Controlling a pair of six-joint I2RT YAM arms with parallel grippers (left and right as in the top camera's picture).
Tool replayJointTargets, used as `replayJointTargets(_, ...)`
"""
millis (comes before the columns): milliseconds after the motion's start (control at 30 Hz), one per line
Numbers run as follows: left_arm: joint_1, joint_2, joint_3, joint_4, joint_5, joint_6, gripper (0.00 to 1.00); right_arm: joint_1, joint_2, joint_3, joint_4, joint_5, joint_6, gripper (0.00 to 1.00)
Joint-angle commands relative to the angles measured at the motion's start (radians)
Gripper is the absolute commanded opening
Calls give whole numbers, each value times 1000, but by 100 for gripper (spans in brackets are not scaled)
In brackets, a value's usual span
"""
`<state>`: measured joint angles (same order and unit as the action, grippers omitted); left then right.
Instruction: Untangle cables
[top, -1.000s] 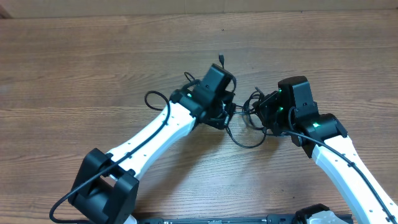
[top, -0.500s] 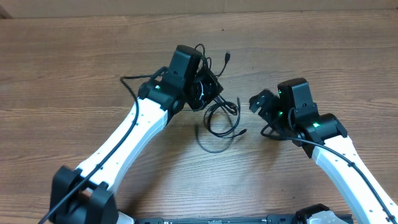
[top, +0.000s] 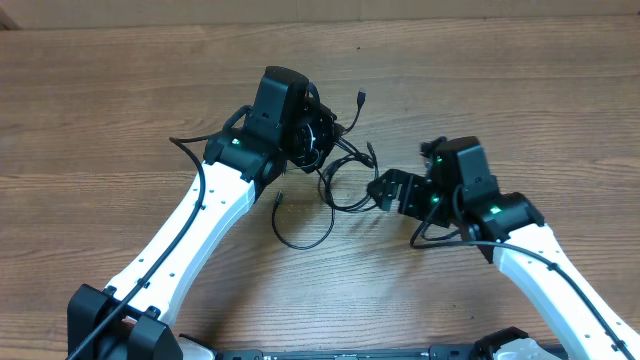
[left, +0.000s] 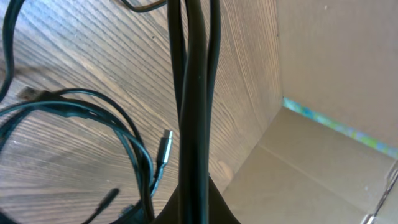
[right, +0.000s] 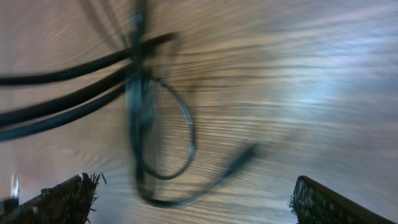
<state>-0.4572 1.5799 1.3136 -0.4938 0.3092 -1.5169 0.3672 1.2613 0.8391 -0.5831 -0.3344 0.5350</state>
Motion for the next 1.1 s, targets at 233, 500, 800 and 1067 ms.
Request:
replayJointTargets(233,-1,-48,-2,-3,100,14,4,86,116,-18,45,529,189,93)
replayJointTargets(500,78,-219,-2,-85,99,265,4,-39,159,-18,-58,787,352,95)
replayJointTargets(800,184,-369,-2,-243,-60,381,4,-248,159,-18,-105,779,352,100)
replayJointTargets(1067,199,-333,-2,-257,-66,421,8,-309,158,-18,-129,661,349,100)
